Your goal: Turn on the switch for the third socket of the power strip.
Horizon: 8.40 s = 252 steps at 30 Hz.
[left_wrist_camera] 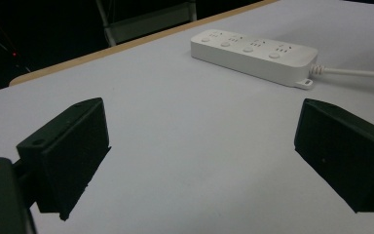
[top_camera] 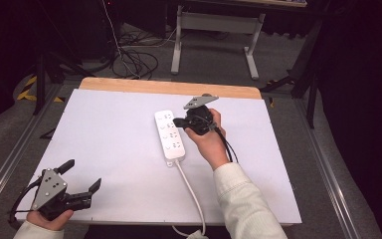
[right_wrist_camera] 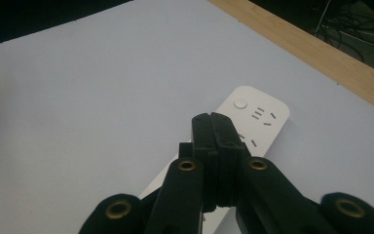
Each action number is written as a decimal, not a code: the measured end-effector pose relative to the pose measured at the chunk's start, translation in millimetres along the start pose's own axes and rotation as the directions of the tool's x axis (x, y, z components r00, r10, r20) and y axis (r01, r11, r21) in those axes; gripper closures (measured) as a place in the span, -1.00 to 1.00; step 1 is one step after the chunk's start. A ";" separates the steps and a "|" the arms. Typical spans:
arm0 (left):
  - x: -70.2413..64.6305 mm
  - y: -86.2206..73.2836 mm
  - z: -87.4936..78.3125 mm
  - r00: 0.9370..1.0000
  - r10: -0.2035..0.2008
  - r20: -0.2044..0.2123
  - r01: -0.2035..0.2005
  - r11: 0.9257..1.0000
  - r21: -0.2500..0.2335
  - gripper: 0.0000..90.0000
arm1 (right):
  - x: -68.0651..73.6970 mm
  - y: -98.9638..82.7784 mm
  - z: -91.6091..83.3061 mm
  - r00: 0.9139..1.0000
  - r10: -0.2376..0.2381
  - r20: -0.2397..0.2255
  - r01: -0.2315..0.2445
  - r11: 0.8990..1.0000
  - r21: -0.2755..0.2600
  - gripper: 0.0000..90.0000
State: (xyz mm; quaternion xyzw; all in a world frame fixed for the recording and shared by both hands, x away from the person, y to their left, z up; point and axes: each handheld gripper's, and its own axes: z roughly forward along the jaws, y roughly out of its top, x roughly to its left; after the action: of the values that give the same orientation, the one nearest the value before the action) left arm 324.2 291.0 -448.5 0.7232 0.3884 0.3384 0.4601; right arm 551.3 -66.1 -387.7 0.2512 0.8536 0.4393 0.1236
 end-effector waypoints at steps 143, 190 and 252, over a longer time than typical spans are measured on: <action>-2.8 0.5 4.4 1.000 0.007 0.029 -0.007 1.000 0.012 -0.86 | 5.1 5.1 85.3 0.991 0.013 0.131 -0.025 0.995 0.093 1.00; -2.7 1.9 7.6 1.000 0.012 0.029 -0.013 1.000 0.024 -0.86 | 25.0 0.6 -49.4 0.996 0.017 0.091 -0.012 0.998 -0.056 -0.25; 4.1 -3.0 5.2 0.999 -0.006 0.043 0.006 1.000 0.017 -0.86 | 29.8 -198.0 -121.0 0.984 0.175 0.034 -0.171 0.980 -0.098 -0.35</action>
State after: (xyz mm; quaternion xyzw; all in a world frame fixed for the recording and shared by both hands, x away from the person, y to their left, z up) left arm 329.8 293.4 -452.5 0.7331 0.3835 0.3180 0.4631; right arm 410.6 -229.9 -477.6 0.3278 0.8038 0.4830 0.1150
